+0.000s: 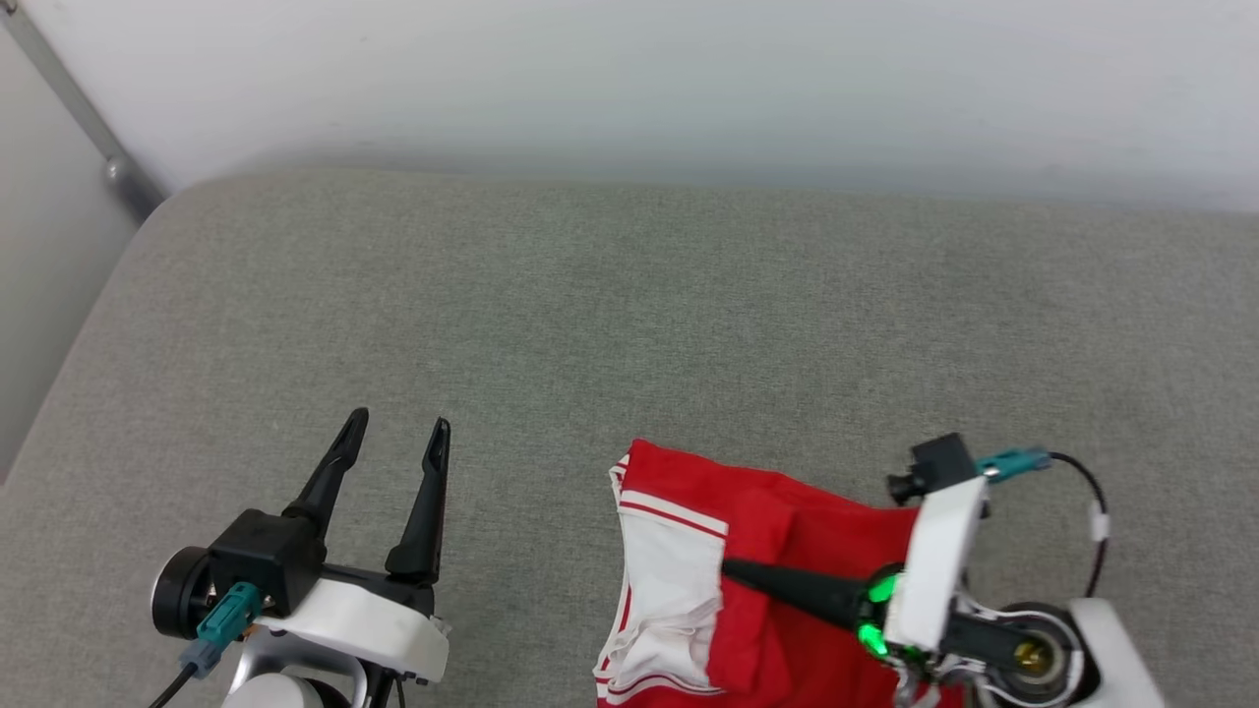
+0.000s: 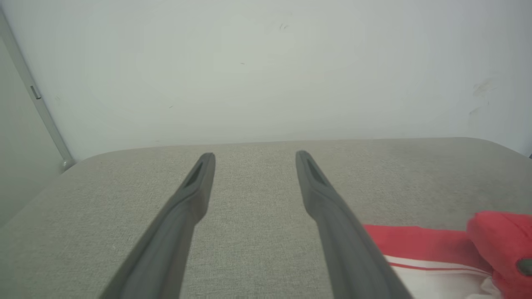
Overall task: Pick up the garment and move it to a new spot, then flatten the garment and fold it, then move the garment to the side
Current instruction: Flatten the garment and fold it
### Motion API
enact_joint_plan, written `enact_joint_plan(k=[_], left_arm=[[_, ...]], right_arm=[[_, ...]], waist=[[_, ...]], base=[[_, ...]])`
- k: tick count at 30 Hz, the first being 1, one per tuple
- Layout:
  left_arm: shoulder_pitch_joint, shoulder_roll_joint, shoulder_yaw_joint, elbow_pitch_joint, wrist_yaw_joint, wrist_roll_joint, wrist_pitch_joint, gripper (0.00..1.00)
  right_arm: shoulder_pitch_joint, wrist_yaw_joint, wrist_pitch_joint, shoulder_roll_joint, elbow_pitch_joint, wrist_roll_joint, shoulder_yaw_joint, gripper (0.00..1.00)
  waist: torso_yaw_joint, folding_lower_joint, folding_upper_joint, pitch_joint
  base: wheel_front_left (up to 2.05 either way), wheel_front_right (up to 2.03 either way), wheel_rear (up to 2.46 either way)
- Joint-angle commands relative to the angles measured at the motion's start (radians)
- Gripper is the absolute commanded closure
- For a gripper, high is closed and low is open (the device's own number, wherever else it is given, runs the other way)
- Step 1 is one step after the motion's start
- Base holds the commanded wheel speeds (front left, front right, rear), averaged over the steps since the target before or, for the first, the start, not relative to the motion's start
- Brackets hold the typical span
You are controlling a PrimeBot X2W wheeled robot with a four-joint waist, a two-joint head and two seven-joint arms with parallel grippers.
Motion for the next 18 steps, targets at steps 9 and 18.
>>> enact_joint_plan(k=[9,18], left_arm=[[-0.015,-0.006,-0.003,0.018,-0.006,-0.010,-0.005,0.00],[-0.005,-0.010,0.011,0.040,0.004,-0.018,-0.020,0.00]], right_arm=[[-0.087,0.000,-0.213,0.000,0.062,-0.086,0.172,0.00],[-0.096,0.000,-0.461,-0.176,-0.025,-0.397,0.185,0.00]], waist=[[0.014,0.0000,0.0000,0.010],[-0.012,0.0000,0.0000,-0.011]], base=[[0.00,0.00,0.00],[0.00,0.00,0.00]])
